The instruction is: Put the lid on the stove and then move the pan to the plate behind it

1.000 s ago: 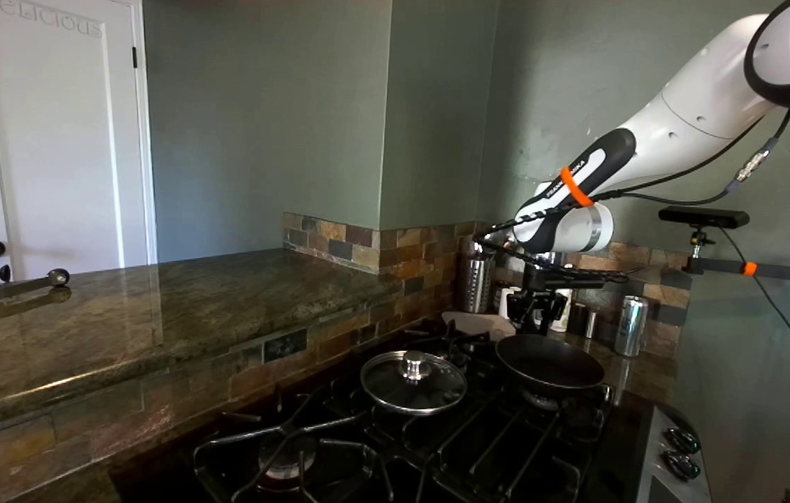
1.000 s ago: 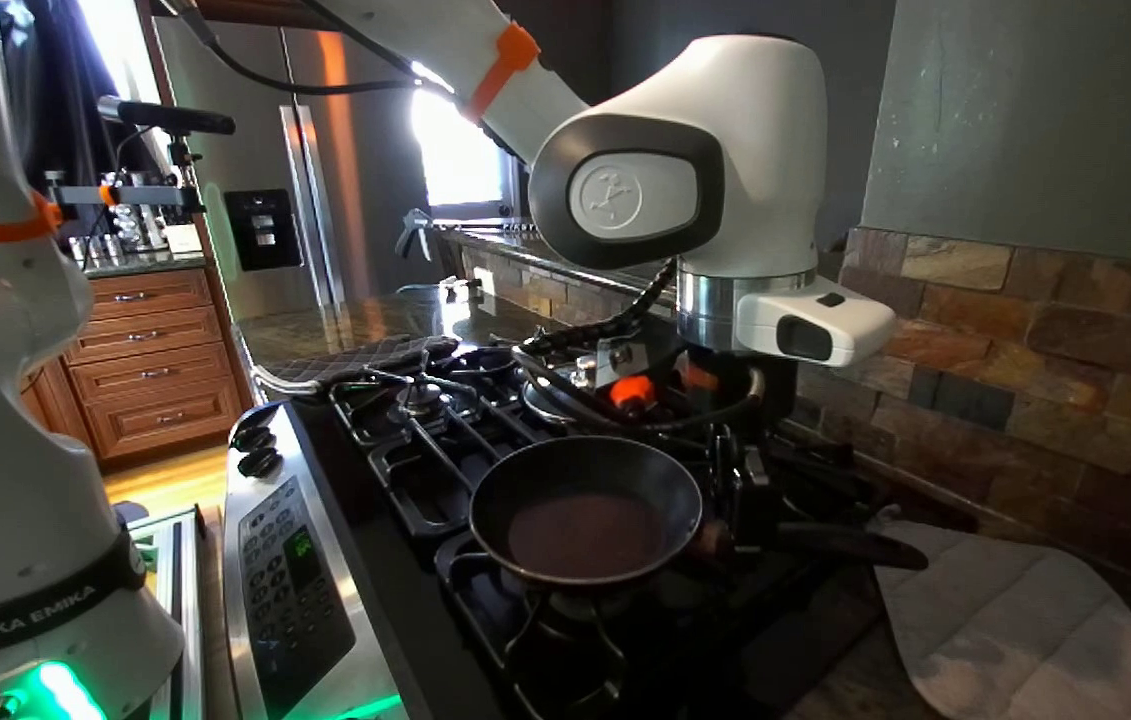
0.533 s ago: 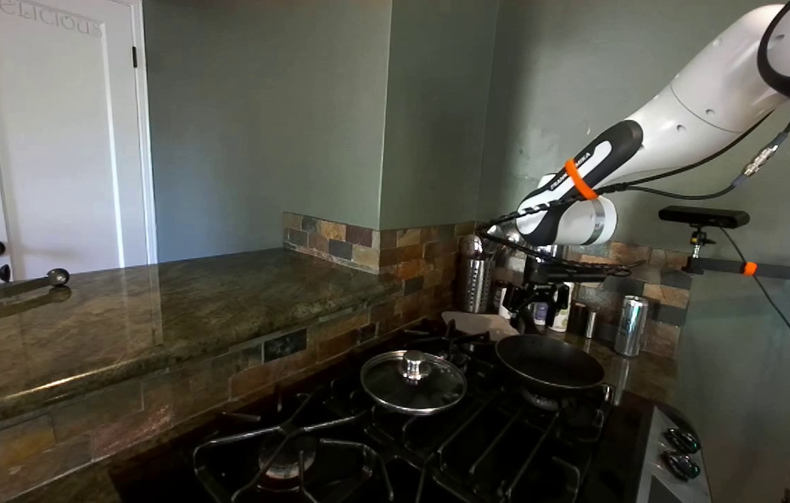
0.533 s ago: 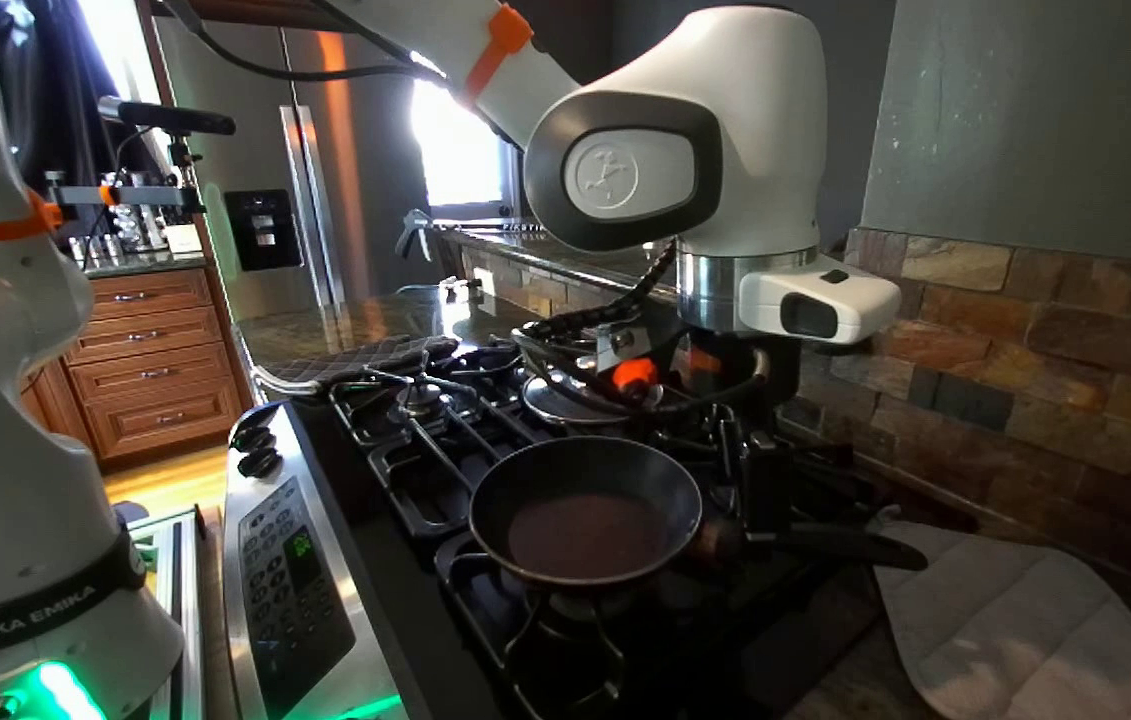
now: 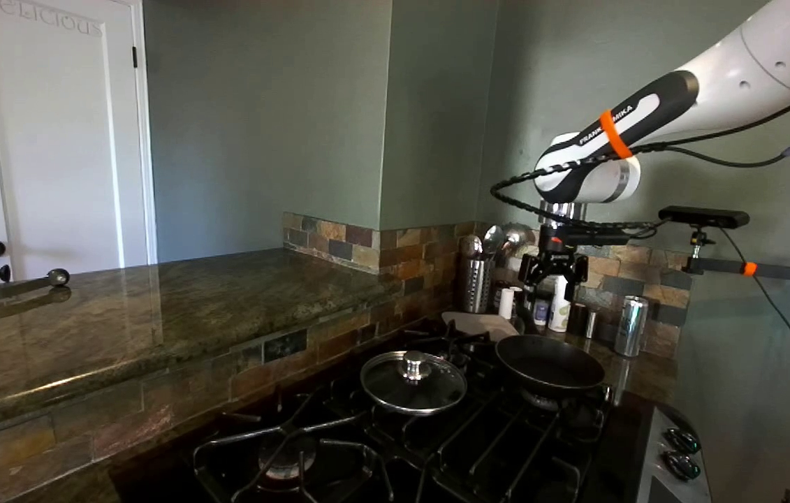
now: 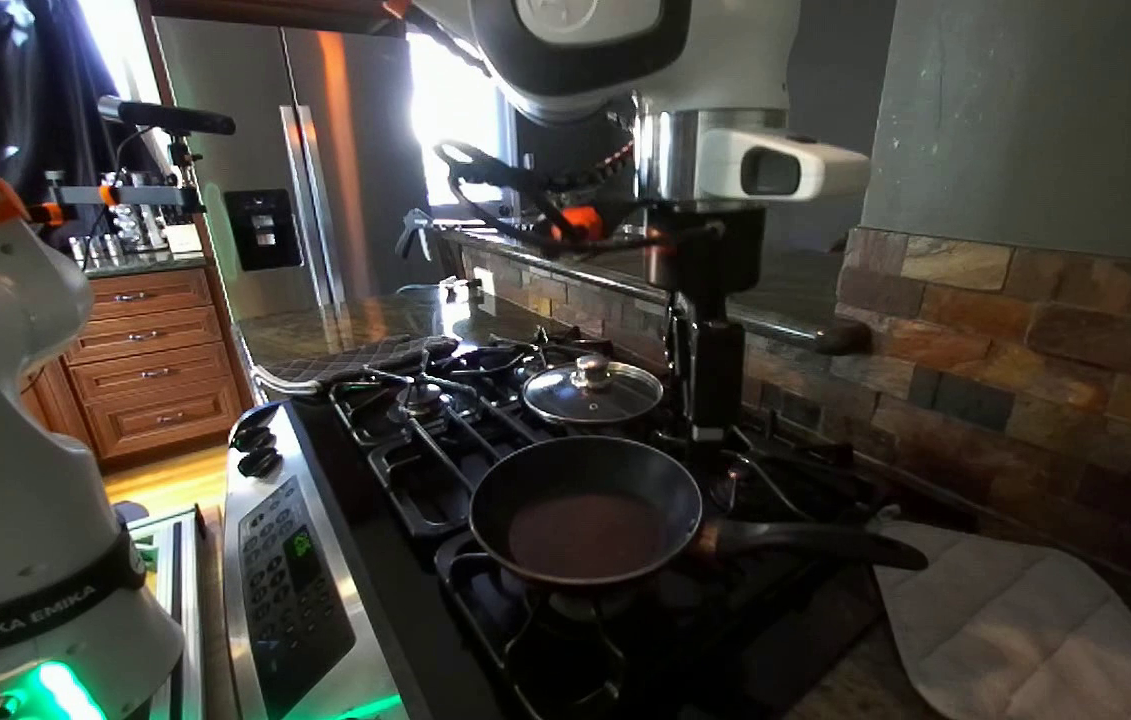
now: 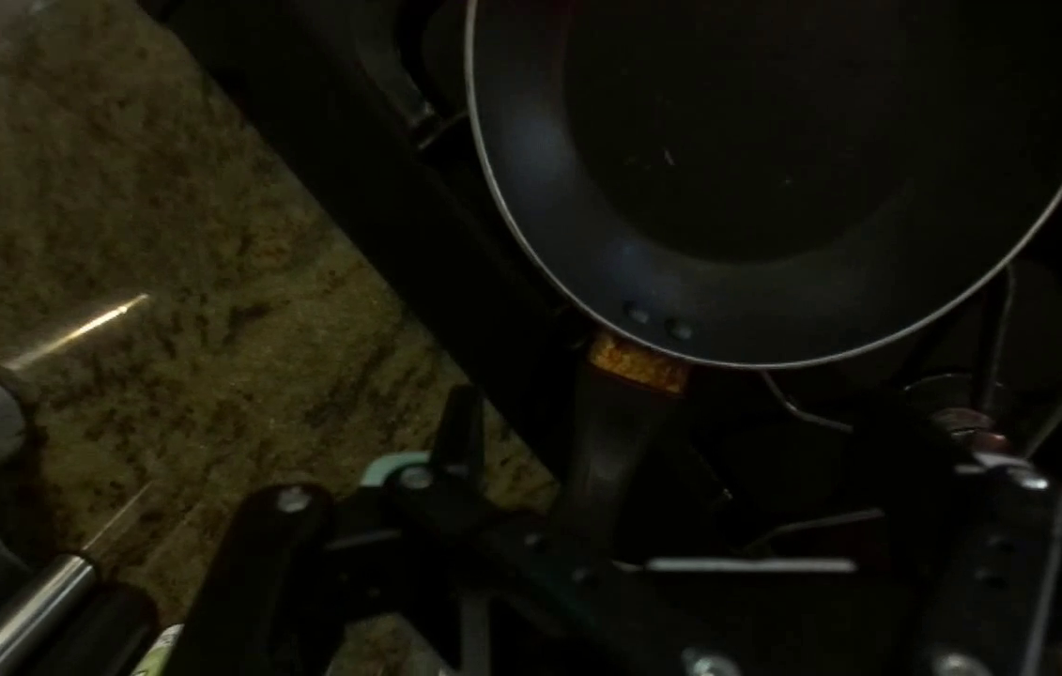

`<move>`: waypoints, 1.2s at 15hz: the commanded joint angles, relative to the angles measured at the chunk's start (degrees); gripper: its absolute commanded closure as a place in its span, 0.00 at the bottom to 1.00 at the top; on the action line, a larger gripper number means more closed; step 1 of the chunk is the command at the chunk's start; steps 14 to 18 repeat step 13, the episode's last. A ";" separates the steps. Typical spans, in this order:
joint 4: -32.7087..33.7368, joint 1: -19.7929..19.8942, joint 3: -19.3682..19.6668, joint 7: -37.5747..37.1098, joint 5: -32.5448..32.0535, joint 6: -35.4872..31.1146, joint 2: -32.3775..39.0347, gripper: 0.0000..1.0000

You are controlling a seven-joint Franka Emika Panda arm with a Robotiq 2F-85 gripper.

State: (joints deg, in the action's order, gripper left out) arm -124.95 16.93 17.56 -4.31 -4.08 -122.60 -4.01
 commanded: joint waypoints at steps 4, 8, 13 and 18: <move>-1.68 -0.45 -3.88 -8.20 -5.10 8.99 -10.18 0.00; 0.04 -0.50 -4.40 -7.40 -3.90 8.58 -9.78 0.00; -0.14 -0.66 -4.88 -8.11 -3.89 8.59 -10.44 0.00; -0.14 -0.66 -4.88 -8.11 -3.89 8.59 -10.44 0.00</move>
